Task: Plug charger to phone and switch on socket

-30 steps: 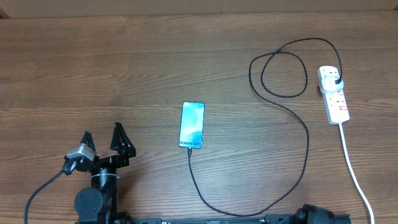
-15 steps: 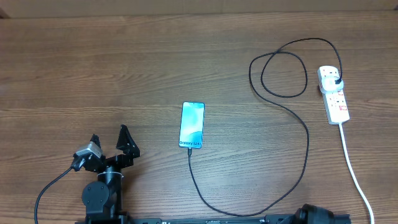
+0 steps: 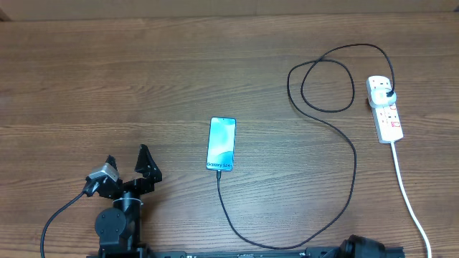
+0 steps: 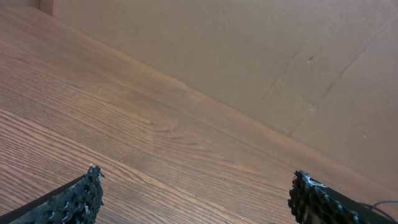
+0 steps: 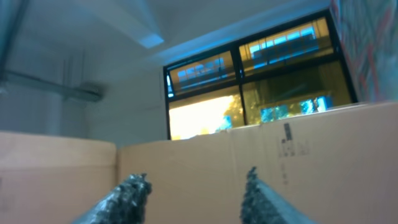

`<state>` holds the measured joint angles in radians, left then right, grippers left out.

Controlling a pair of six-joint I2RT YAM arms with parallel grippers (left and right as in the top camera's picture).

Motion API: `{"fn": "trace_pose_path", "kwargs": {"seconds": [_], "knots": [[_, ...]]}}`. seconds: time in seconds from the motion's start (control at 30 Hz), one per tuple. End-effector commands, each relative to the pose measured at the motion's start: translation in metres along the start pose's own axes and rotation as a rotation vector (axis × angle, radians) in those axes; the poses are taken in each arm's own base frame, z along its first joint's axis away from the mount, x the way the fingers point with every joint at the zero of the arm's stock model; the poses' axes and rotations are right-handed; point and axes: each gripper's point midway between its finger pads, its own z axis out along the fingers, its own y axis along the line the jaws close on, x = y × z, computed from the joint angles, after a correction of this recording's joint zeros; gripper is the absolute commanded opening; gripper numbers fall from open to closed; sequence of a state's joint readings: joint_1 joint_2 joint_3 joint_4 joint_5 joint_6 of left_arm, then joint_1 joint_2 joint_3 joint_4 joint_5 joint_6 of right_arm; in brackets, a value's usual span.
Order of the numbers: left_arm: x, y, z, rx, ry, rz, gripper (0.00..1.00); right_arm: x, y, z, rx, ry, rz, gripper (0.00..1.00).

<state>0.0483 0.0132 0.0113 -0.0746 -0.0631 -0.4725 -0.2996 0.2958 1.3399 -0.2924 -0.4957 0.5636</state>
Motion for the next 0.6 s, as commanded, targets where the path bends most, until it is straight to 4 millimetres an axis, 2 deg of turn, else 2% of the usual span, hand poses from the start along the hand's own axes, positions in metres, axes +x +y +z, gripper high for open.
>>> {"fn": "trace_pose_path", "kwargs": {"seconds": [0.0,0.1,0.17,0.4,0.57], "knots": [[0.001,0.001,0.000,0.001,-0.003,0.004,1.00,0.014,-0.014,0.005,0.002,0.003,0.064,0.65],[0.001,0.001,0.000,0.001,-0.003,0.004,1.00,0.019,-0.020,0.008,-0.007,-0.003,0.134,0.73],[0.001,0.001,0.000,0.001,-0.003,0.004,0.99,0.022,-0.019,0.008,-0.015,0.007,0.153,0.74],[0.001,0.001,0.000,0.001,-0.003,0.004,1.00,0.018,0.000,0.003,-0.149,0.031,0.168,0.76],[0.001,0.001,0.000,0.001,-0.003,0.004,1.00,0.011,0.006,-0.003,-0.228,0.018,0.102,0.78]]}}
